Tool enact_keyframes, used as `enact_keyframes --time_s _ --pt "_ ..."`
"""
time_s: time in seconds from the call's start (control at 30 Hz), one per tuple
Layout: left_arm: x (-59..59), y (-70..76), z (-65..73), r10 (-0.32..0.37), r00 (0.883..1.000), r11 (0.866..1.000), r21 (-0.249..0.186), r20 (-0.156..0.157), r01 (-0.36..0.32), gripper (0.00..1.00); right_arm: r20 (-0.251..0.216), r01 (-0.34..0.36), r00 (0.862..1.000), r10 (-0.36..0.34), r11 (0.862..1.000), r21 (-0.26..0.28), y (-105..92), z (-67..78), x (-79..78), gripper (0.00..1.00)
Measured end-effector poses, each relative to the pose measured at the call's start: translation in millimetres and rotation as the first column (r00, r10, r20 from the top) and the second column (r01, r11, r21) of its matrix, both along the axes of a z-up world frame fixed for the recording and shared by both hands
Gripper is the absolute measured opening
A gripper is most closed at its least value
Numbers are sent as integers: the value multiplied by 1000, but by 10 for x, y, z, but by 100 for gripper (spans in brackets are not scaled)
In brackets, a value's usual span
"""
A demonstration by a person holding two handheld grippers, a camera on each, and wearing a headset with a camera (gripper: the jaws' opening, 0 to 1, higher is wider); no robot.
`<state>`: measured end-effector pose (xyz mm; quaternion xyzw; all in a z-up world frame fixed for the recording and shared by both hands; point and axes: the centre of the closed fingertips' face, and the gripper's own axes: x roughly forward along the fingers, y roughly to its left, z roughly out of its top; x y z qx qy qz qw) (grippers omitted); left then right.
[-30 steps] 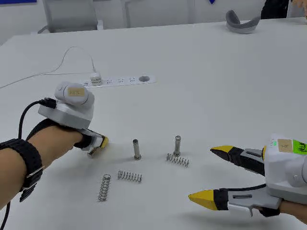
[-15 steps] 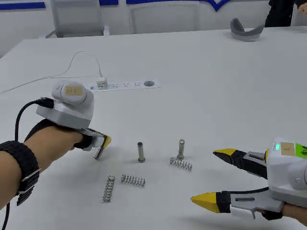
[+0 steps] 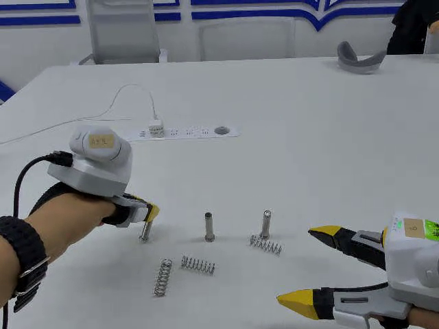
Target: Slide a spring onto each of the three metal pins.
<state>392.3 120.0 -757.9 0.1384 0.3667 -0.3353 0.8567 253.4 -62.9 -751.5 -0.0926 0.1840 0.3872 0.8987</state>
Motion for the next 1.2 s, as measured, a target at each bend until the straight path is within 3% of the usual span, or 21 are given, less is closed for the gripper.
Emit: enact_keyframes --time_s 0.37,0.87,1.2 --pt "-97 50 46 12 1000 1000 -24 20 -11 7 2 -13 1000 13 1000 -3 28 9 -11 75" --pt "-121 135 79 51 997 996 -71 57 -47 7 1 -27 1000 27 1000 -6 64 2 -25 75" --pt "-153 158 83 62 997 995 -84 56 -57 7 0 -32 999 32 999 -9 77 4 -29 75"
